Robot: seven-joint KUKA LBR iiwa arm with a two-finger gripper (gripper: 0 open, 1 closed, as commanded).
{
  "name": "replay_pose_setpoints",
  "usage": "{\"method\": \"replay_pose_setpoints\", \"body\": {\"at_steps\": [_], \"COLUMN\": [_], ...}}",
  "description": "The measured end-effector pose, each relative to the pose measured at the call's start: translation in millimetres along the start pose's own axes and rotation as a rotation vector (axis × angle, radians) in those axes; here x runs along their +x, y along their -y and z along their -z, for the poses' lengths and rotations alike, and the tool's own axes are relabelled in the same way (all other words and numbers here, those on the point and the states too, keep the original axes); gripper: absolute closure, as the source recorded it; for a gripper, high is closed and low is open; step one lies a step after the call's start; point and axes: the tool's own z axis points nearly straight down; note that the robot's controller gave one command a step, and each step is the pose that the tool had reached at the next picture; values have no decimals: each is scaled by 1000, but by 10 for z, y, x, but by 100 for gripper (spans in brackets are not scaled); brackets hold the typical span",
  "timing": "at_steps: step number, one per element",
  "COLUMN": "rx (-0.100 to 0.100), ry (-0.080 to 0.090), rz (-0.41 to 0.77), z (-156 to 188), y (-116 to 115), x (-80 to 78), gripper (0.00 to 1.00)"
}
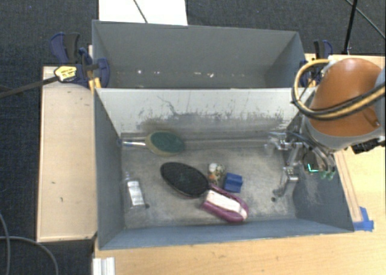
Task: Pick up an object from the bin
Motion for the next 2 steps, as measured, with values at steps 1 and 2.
{"method": "replay_pose_setpoints", "body": {"at_steps": [1, 2], "rx": [1, 2], "ry": [-1, 20], "rz": [82, 78], "z": [-1152, -1085], "y": [-937, -901], "x": [-266, -319], "gripper": [0, 100]}}
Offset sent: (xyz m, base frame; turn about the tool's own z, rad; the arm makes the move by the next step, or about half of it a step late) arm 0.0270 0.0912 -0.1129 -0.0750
